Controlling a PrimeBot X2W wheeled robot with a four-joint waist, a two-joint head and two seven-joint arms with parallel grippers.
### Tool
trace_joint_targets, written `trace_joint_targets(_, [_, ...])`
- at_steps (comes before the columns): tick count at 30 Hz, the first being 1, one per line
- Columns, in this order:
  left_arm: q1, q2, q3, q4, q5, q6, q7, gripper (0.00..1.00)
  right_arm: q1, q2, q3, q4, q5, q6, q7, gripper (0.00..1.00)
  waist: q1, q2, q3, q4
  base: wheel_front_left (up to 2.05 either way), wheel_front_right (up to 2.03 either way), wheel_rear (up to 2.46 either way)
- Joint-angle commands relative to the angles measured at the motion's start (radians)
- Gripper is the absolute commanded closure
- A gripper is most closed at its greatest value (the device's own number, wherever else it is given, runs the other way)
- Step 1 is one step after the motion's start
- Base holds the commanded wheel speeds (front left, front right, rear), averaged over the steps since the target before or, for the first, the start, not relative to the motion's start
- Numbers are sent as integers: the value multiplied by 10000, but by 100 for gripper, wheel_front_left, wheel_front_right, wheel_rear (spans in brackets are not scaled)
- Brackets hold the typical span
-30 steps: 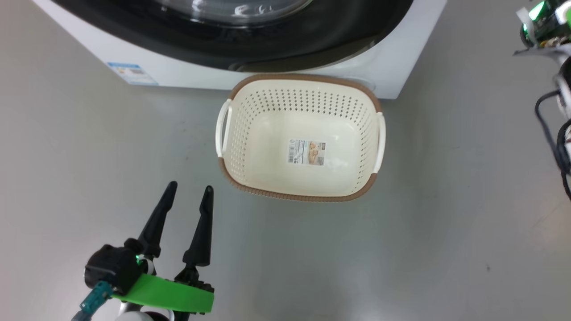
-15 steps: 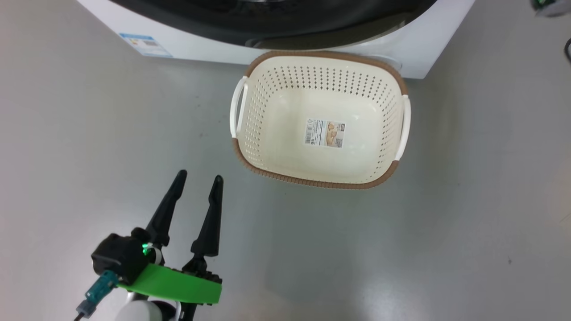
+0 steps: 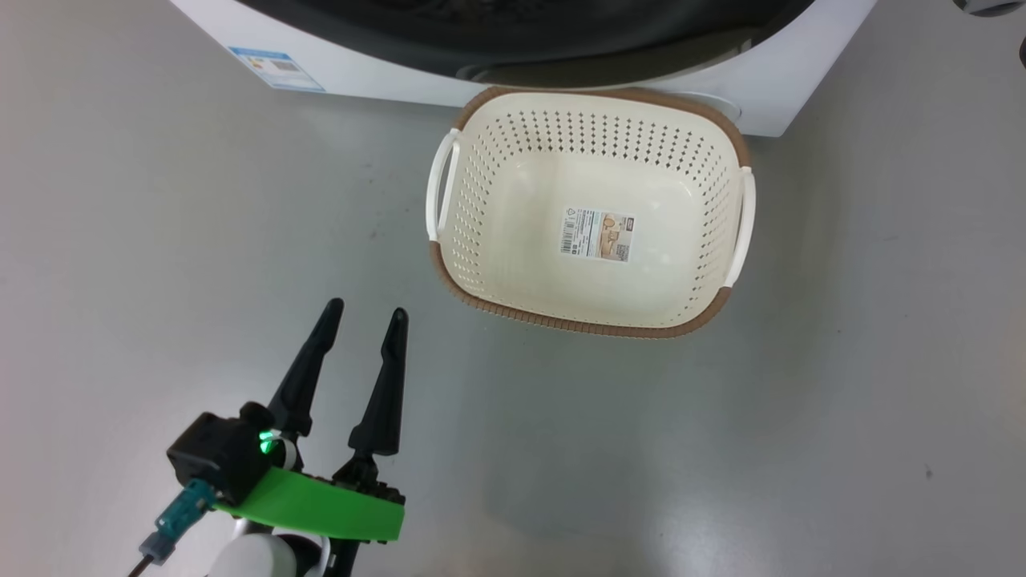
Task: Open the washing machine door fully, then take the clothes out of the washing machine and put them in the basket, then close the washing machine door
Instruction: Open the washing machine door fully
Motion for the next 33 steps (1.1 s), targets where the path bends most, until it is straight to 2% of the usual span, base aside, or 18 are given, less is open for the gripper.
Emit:
trace_joint_targets(1, [-31, 156, 328, -189, -24, -55, -118, 0, -2, 237, 86, -267, 9, 12, 160, 100, 0, 0, -47, -19, 0, 0, 0])
trace_joint_targets(14, [140, 156, 213, -195, 44, -55, -118, 0, 1209, 621, 498, -906, -340, 12, 698, 100, 0, 0, -575, -211, 0, 0, 0])
trace_joint_targets(33, [631, 156, 377, -189, 235, -56, -118, 0, 3494, 1192, 565, -2205, -359, 12, 1436, 100, 0, 0, -1520, -372, 0, 0, 0])
